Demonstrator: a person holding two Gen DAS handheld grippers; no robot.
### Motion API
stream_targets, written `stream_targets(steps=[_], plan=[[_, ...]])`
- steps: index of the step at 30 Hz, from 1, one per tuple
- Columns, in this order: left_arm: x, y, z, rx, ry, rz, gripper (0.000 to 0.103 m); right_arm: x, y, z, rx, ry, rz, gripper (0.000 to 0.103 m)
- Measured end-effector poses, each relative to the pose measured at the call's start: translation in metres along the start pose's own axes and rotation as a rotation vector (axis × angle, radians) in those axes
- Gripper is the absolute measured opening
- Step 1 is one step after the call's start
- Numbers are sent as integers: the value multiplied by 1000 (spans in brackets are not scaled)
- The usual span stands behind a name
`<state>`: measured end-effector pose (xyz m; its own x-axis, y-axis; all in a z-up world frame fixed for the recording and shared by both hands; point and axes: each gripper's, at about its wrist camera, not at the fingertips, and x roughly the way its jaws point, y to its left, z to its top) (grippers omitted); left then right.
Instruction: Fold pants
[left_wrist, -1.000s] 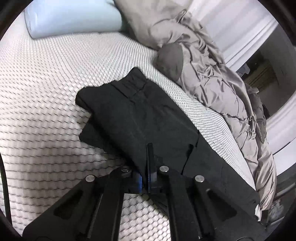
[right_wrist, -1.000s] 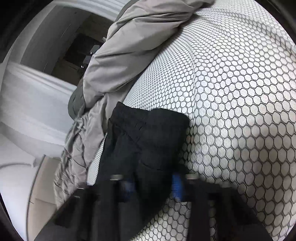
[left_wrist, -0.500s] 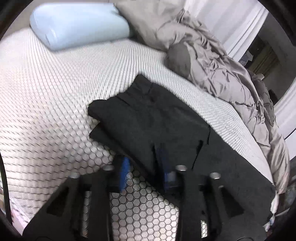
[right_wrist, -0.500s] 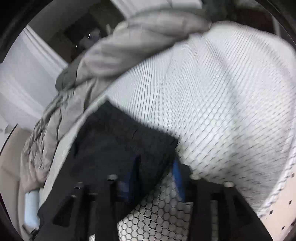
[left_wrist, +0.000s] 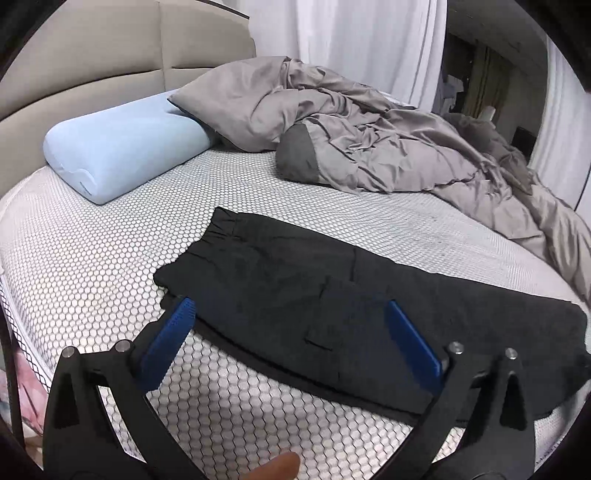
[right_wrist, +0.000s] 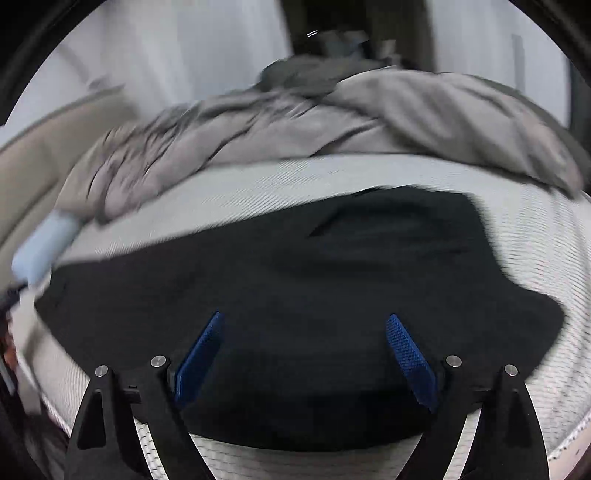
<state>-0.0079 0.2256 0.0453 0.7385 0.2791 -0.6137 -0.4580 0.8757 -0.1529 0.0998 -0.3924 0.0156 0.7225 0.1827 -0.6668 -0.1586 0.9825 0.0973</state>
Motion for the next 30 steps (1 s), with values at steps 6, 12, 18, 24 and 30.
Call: stream_targets(steps=[6,12,18,24,30], plan=[[-17,-50,-10,68,-12,-223,102,33,67,-15,-159,77,88,91],[11,-177,-50,276,117,-472,102,65,104,-35,-269,136,41,92],[36,-281,-117,525,306,-548,102,64,104,-39,-281,149,28,93],[40,-294,-137,604,347,-506,103,64,97,-39,-340,149,7,94],[49,-267,-130,594,350,-513,103,46,-22,-27,-176,129,-292,95]])
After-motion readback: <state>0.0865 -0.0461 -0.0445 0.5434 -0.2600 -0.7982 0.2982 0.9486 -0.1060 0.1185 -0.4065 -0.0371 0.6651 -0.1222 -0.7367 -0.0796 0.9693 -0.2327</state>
